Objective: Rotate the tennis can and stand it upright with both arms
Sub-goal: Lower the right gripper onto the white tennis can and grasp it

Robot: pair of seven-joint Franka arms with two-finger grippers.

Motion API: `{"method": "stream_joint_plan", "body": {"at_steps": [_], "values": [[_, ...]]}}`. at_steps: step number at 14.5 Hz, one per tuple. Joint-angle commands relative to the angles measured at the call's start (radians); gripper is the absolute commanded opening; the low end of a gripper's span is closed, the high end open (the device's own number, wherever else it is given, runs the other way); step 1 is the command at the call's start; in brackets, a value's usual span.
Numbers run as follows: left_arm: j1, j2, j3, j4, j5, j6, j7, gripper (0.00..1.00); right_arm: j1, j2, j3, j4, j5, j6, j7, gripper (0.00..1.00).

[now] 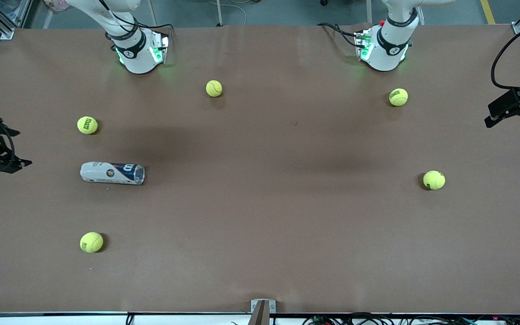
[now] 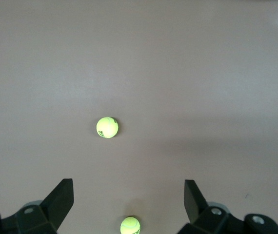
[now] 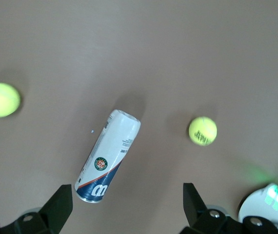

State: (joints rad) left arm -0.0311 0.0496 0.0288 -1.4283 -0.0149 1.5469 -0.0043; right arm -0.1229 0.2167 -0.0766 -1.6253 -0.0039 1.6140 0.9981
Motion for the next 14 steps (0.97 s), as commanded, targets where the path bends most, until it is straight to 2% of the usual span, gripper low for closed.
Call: {"method": "stream_joint_plan", "body": {"at_steps": [1, 7, 14], "values": [[0.003, -0.010, -0.001, 0.000, -0.002, -0.004, 0.013, 1.00, 0.003, 0.013, 0.008, -0.082, 0.022, 0.064, 0.152, 1.00], [0.003, -0.010, -0.001, 0.000, -0.002, -0.004, 0.013, 1.00, 0.066, 0.046, 0.008, -0.338, 0.021, 0.375, 0.401, 1.00], [0.003, -0.010, -0.001, 0.000, -0.002, -0.004, 0.013, 1.00, 0.115, 0.180, 0.008, -0.354, 0.007, 0.530, 0.498, 1.00]]}}
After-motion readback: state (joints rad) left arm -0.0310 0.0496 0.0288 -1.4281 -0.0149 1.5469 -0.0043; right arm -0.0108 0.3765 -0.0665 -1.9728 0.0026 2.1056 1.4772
